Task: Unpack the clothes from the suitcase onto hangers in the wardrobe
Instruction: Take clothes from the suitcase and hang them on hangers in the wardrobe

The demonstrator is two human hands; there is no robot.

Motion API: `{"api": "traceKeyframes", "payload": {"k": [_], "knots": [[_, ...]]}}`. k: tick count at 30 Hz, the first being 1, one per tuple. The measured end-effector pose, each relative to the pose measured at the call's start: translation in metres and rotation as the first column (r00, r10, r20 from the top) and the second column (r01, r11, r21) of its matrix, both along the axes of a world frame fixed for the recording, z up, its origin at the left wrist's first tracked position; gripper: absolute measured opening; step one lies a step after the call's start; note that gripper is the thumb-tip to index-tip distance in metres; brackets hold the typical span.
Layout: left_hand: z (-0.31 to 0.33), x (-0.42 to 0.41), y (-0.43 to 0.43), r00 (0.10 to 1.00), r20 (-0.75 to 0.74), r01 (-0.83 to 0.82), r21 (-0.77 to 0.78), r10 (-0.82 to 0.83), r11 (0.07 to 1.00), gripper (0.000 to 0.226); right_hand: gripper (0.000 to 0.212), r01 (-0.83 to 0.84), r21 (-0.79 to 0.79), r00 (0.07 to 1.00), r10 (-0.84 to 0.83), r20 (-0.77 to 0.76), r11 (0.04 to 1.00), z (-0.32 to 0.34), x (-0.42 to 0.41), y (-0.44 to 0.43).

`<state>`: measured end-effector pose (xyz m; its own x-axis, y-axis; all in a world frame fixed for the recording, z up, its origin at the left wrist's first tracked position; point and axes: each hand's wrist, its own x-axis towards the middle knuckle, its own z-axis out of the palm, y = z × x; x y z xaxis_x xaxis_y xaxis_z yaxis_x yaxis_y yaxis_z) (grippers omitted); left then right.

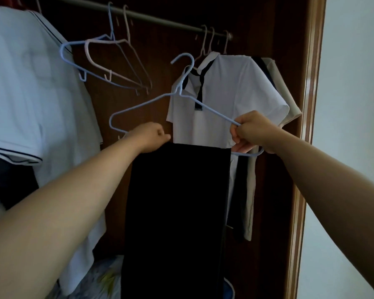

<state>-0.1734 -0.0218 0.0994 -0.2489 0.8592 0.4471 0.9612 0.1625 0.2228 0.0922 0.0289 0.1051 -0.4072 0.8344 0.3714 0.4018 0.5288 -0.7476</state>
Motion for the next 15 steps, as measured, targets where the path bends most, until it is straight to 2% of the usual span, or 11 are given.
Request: {"api": "traceKeyframes", "payload": {"k": [2,3,4,5,6,7,8,9,10,12,15], "knots": [[-0.021,-0.011,0.004,0.992,0.088,-0.110,0.334,0.085,0.936,0.041,0.038,-0.001,-0.004,1.000,0.000,-0.028,1.000,0.007,-0.005,0.000],[-0.030,-0.009,0.004,0.981,0.168,-0.166,0.489,0.094,0.857,0.045,0.037,-0.005,-0.004,0.999,0.005,-0.038,1.000,0.010,-0.008,-0.002],[-0.037,-0.005,0.004,0.955,0.289,-0.227,0.576,0.064,0.785,0.055,0.037,-0.010,-0.001,0.999,0.010,-0.046,1.000,0.014,-0.012,-0.003],[-0.040,-0.003,0.005,0.894,0.448,-0.280,0.573,-0.009,0.770,0.067,0.037,-0.012,0.005,0.999,0.013,-0.053,1.000,0.017,-0.015,-0.004],[-0.041,-0.001,0.006,0.770,0.628,-0.299,0.509,-0.111,0.807,0.079,0.036,-0.011,0.010,0.998,0.012,-0.060,1.000,0.020,-0.018,-0.006],[-0.040,-0.001,0.008,0.590,0.783,-0.274,0.424,-0.197,0.863,0.086,0.036,-0.005,0.014,0.998,0.006,-0.069,1.000,0.023,-0.020,-0.007],[-0.040,-0.003,0.011,0.426,0.873,-0.203,0.350,-0.240,0.915,0.086,0.036,0.005,0.018,0.997,-0.004,-0.077,1.000,0.027,-0.020,-0.007],[-0.040,-0.005,0.011,0.350,0.907,-0.108,0.288,-0.234,0.952,0.077,0.035,0.017,0.023,0.996,-0.015,-0.084,1.000,0.030,-0.019,-0.007],[-0.040,-0.007,0.013,0.342,0.910,-0.034,0.261,-0.234,0.965,0.060,0.034,0.031,0.026,0.996,-0.029,-0.090,0.999,0.034,-0.018,-0.006],[-0.038,-0.014,0.019,0.367,0.893,0.012,0.278,-0.262,0.961,0.036,0.032,0.065,0.020,0.994,-0.062,-0.094,0.998,0.042,-0.014,-0.005],[-0.021,-0.016,0.031,0.391,0.866,-0.005,0.341,-0.312,0.940,0.026,0.029,0.126,0.021,0.988,-0.124,-0.091,0.992,0.058,-0.009,-0.003]]}}
